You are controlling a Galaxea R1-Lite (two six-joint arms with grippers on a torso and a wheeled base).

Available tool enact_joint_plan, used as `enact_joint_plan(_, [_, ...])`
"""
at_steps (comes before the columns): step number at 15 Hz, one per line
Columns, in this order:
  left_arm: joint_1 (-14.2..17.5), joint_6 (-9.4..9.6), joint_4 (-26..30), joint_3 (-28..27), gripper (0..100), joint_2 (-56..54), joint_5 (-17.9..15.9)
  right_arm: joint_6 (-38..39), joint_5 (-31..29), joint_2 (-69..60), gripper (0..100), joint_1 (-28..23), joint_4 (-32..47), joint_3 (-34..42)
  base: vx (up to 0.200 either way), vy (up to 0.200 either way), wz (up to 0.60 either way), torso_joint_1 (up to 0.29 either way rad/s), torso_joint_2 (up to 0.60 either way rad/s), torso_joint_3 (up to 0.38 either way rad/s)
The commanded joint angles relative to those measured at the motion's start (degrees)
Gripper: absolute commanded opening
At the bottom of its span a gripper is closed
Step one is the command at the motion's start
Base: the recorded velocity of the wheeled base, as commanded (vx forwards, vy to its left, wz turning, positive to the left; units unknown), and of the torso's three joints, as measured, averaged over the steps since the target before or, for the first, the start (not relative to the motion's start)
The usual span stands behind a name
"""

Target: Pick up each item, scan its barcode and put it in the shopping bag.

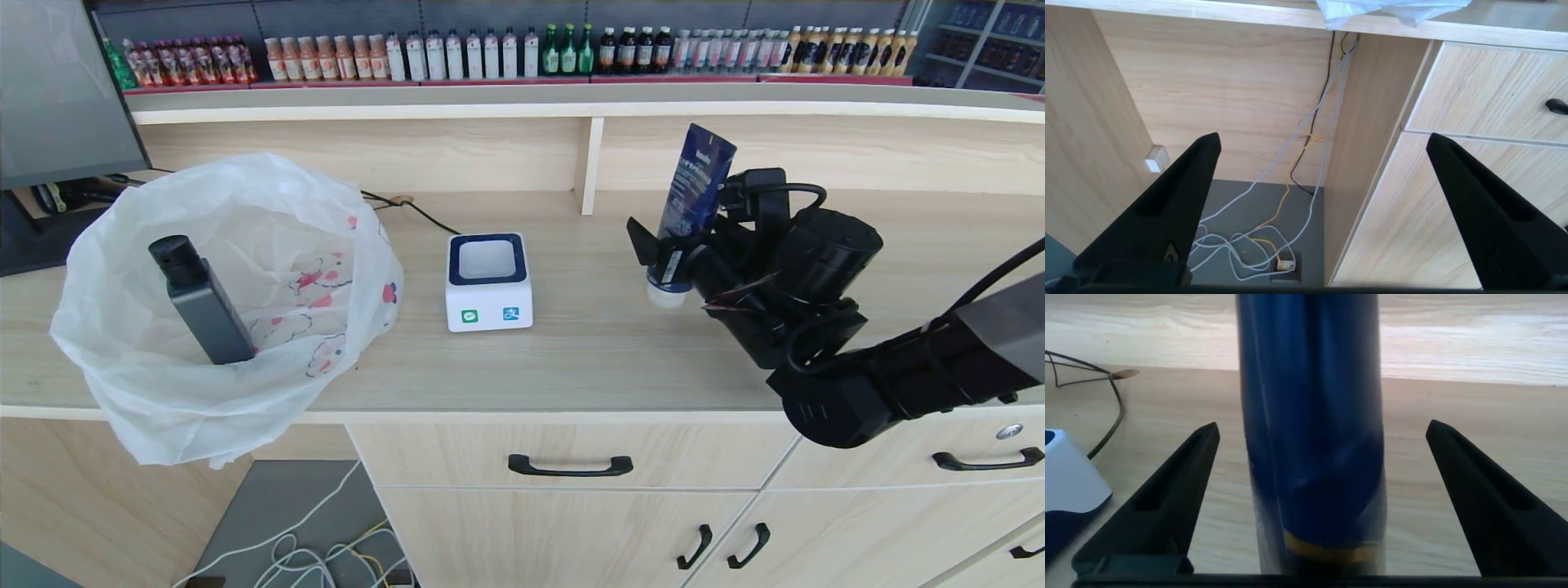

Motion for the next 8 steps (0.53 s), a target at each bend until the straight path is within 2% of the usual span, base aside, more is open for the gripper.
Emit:
enact_joint_plan(1, [0.0, -0.02, 0.0, 0.0, 100, 0.0, 0.0, 0.0, 0.0, 0.3, 0, -0.3, -0.1, 0.1, 0.000, 0.000, 0.00, 0.000, 0.00, 0.000])
enact_joint_plan(8, [-0.1, -0.02, 0.0, 0.0, 100, 0.0, 0.0, 1.2, -1.9, 0.8, 0, 0.9, -0.1, 1.1, 0.000, 0.000, 0.00, 0.000, 0.00, 0.000])
